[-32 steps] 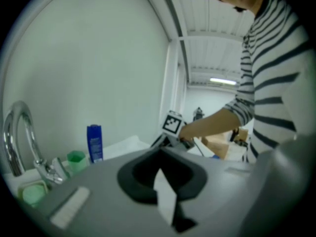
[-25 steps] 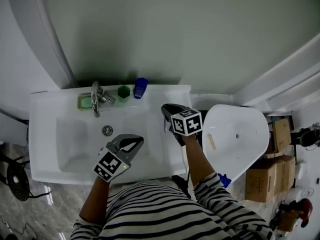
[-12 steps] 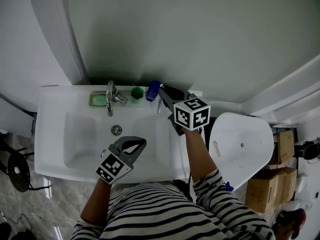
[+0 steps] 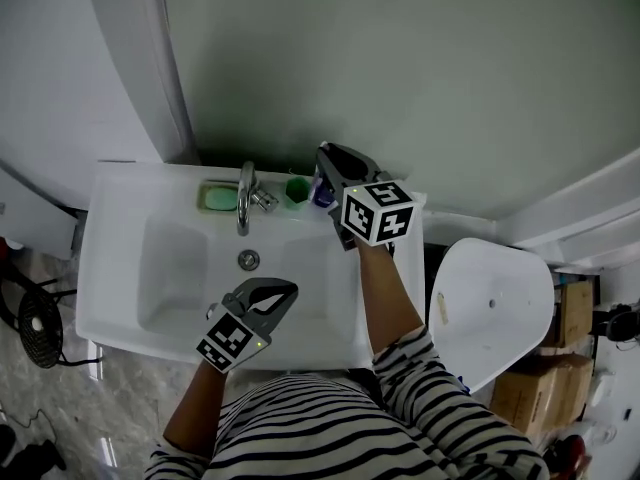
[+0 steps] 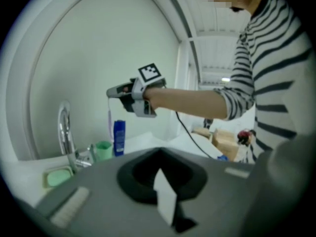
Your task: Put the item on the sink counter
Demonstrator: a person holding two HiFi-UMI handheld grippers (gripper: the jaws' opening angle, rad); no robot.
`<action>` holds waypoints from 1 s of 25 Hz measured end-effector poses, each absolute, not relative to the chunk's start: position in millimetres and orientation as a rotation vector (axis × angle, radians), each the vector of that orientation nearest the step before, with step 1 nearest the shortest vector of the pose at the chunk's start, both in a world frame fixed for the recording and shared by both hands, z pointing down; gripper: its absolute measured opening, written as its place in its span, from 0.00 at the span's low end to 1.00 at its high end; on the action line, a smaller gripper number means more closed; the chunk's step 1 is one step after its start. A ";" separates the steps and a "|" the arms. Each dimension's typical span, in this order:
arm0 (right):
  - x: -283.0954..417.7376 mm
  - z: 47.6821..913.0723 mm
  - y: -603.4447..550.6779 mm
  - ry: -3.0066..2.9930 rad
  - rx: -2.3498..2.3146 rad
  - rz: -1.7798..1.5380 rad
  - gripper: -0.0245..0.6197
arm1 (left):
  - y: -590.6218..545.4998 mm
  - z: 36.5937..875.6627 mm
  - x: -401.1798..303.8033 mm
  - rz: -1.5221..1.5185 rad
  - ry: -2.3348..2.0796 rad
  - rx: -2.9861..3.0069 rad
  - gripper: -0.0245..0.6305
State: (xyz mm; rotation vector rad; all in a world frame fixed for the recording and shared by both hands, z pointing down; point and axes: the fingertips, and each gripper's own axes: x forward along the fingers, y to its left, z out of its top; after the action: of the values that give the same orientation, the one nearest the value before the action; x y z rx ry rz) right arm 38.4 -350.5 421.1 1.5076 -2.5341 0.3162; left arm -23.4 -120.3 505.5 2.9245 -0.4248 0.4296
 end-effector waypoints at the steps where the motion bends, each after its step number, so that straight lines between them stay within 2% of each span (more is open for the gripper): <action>1: 35.3 423.3 -353.8 -2.537 1.506 0.311 0.13 | -121.7 506.4 -25.3 0.430 -0.431 2.920 0.05; 25: 15.8 525.4 -366.3 -2.403 1.394 0.369 0.13 | -141.7 520.7 -35.5 0.424 -0.482 2.873 0.05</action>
State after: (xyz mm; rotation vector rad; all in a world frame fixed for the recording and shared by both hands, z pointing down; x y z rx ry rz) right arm 15.8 -366.3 525.4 1.3938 -2.4028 0.3689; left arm -35.5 -141.7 520.7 2.8726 -0.4820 0.4237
